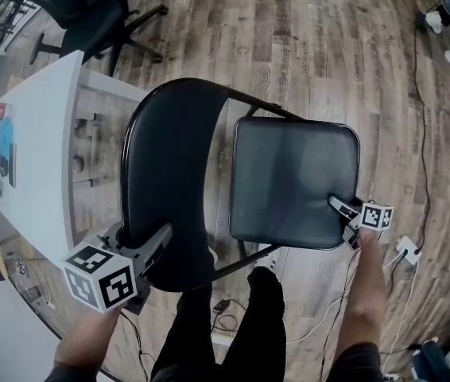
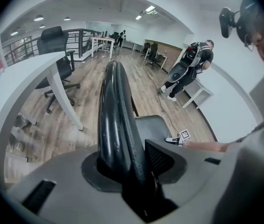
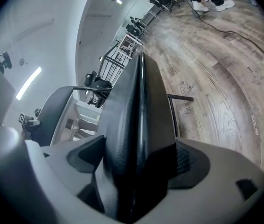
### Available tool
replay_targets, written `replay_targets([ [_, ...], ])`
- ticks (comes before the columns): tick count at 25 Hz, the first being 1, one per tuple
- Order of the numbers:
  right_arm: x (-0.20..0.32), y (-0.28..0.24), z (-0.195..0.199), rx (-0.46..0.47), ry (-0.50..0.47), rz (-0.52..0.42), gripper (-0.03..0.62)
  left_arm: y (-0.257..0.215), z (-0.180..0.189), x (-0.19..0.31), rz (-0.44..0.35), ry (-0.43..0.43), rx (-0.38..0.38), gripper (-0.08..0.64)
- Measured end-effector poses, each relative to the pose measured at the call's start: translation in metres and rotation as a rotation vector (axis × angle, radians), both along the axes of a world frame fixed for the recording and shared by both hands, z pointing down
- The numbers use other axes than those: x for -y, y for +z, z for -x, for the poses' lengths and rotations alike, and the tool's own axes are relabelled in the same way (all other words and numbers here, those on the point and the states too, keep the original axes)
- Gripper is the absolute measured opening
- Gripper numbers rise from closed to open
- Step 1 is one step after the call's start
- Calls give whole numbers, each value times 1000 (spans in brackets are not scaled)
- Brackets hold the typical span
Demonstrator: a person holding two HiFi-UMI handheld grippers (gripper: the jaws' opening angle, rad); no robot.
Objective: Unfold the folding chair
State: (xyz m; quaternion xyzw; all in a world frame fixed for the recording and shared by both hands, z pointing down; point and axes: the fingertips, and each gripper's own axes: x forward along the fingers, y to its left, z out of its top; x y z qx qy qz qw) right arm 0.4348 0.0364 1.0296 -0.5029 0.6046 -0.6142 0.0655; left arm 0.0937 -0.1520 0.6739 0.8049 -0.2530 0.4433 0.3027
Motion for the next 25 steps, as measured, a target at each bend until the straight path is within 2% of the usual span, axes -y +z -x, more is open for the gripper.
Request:
replay_targets([
  [2,-4,5,-1,-5,4,20,396,1,-1,-1,0,-4,-4,152],
  [4,-4,3,0,5,8,-1,394,0,-1,0,2,-7,-25,150],
  [7,-4,0,-7,-15,25,-18,396,-10,-8,3,-9,-33,-105,152],
  [10,-23,-11,-23,-86,57,-26,394,-34,-5,2,-92,-85,-220,167],
  [12,-36,-31,-39,-153,89,-70,394,-52,9,-4,-158,-130,-298,199],
  [13,-39,-48,-44,-194,113,-106,394,-61,19,-7,-207,-155,-313,199],
  [15,-42,-96,-41,-287,147,-186,394,-80,40,-15,-325,-176,-297,199],
  [17,-42,-156,-17,-366,128,-277,394,-98,51,-27,-412,-174,-287,199],
  [21,-33,-281,56,-509,29,-456,390,-135,49,-52,-490,-191,-339,174],
  [22,-30,-311,74,-554,11,-496,360,-145,48,-58,-516,-198,-356,142],
  [23,-30,-339,91,-603,-2,-531,235,-156,47,-66,-547,-200,-380,92],
  [24,-32,-366,108,-651,-10,-561,142,-166,45,-76,-573,-194,-412,22],
  [25,-36,-391,125,-698,-12,-584,57,-176,44,-89,-591,-180,-451,6],
])
